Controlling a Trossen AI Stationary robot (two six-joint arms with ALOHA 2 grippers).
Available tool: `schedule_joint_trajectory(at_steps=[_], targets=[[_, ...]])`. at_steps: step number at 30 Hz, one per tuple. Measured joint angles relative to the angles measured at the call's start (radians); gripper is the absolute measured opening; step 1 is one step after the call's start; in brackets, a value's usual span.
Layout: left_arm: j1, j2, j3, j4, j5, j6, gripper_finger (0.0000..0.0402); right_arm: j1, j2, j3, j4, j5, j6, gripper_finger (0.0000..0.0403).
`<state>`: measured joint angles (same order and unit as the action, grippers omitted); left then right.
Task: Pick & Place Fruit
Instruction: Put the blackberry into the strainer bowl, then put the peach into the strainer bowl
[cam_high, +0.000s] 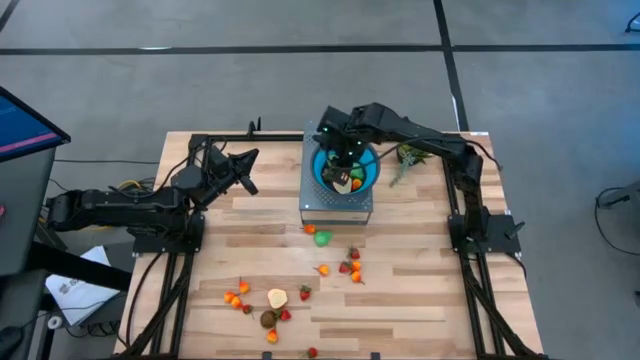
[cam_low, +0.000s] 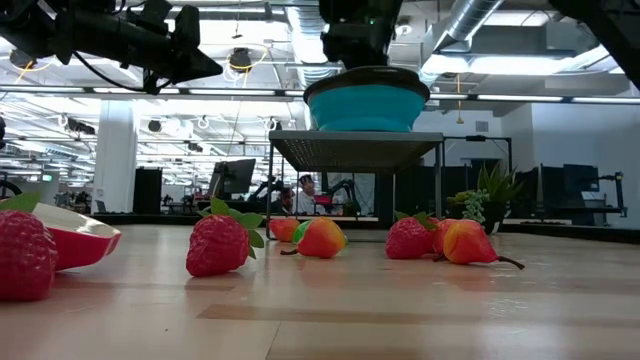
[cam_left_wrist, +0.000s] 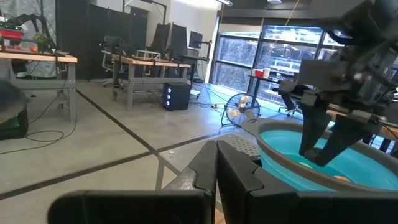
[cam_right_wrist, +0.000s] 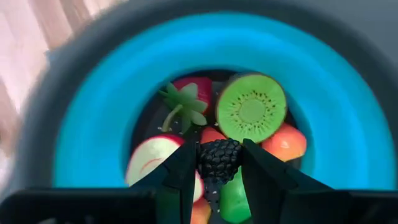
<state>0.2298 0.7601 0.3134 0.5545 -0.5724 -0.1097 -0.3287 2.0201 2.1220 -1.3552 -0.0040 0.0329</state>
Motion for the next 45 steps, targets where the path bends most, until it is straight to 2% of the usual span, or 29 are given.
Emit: schedule_joint_trajectory(at_steps=[6,9,15,19,23,32,36,38,45], targets=[[0.000,0.000,0.000,0.000,0.000,0.000,0.0002,-0.002,-0.003,-0.001,0.009,0.000,-0.048,0.0108],[0.000,0.000,0.000,0.000,0.000,0.000,0.0002,-0.001,-0.003,-0.001,0.010,0.000,-0.052,0.0136],[0.000,0.000,0.000,0.000,0.000,0.000,0.0002,0.003,-0.003,-0.001,0.010,0.001,-0.048,0.0221],[0.000,0.000,0.000,0.000,0.000,-0.002,0.0002,0.012,-0.003,0.024,-0.014,0.004,0.000,0.0237],[0.000,0.000,0.000,0.000,0.000,-0.002,0.0002,0.043,-0.005,0.112,-0.079,0.004,0.046,0.0202],[0.000,0.000,0.000,0.000,0.000,-0.003,0.0002,0.168,-0.008,0.225,-0.202,0.012,0.127,0.0066],[0.000,0.000,0.000,0.000,0.000,-0.002,0.0002,0.228,-0.018,0.231,-0.192,0.073,0.133,0.0014],[0.000,0.000,0.000,0.000,0.000,-0.002,0.0002,0.247,-0.026,0.234,-0.187,0.082,0.146,0.0004],[-0.001,0.000,0.000,0.003,0.000,-0.001,0.0002,0.298,-0.103,0.230,-0.175,0.106,0.274,0.0010]])
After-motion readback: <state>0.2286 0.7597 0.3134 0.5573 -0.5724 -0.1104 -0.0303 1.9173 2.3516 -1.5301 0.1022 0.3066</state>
